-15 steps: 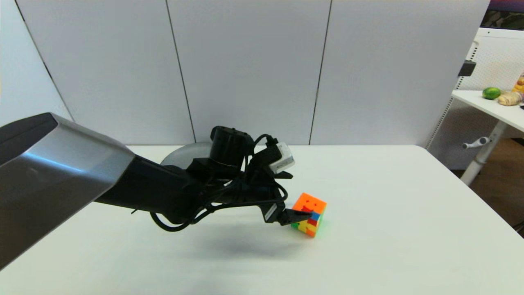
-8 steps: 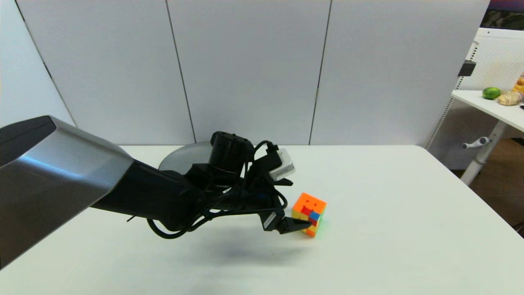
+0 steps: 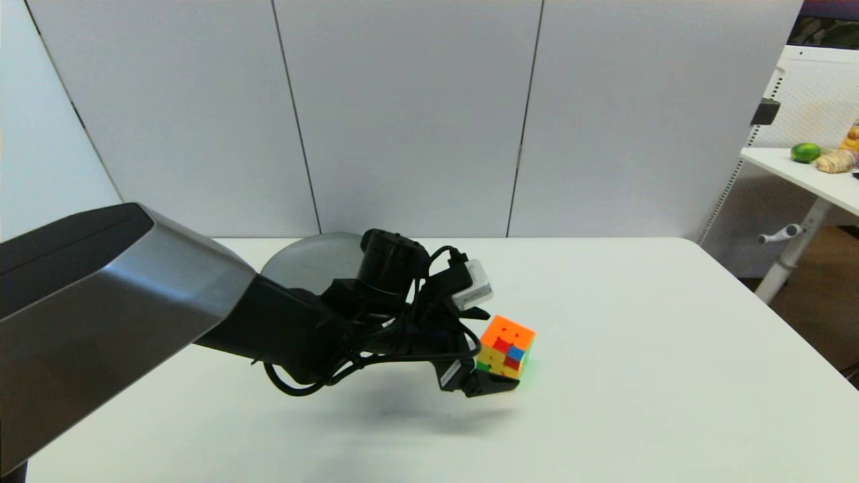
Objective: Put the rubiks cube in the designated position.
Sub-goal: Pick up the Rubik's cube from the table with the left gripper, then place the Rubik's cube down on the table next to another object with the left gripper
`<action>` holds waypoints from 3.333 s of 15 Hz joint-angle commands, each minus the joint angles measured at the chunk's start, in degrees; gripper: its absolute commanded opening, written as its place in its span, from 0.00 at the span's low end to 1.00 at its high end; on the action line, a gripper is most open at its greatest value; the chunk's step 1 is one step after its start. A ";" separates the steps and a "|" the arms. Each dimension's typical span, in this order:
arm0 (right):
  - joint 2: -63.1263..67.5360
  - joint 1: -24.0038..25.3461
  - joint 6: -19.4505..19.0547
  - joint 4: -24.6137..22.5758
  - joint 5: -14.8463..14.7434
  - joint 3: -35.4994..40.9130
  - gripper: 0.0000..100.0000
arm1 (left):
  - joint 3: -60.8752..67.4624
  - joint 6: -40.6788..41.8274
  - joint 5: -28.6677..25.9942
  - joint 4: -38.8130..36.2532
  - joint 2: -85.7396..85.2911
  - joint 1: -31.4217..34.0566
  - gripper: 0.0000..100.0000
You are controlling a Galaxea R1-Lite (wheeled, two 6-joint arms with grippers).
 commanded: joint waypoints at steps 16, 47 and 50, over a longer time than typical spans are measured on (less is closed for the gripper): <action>0.07 0.02 -0.07 -0.02 0.02 0.00 1.00 | -4.54 0.06 -0.17 -0.15 4.36 -0.61 0.00; 0.07 0.02 -0.07 -0.02 0.02 0.00 1.00 | -5.51 -0.64 0.09 1.34 -5.65 23.21 0.00; 0.07 0.02 -0.07 -0.02 0.02 0.00 1.00 | -5.59 -0.47 0.09 0.99 -6.18 31.29 0.00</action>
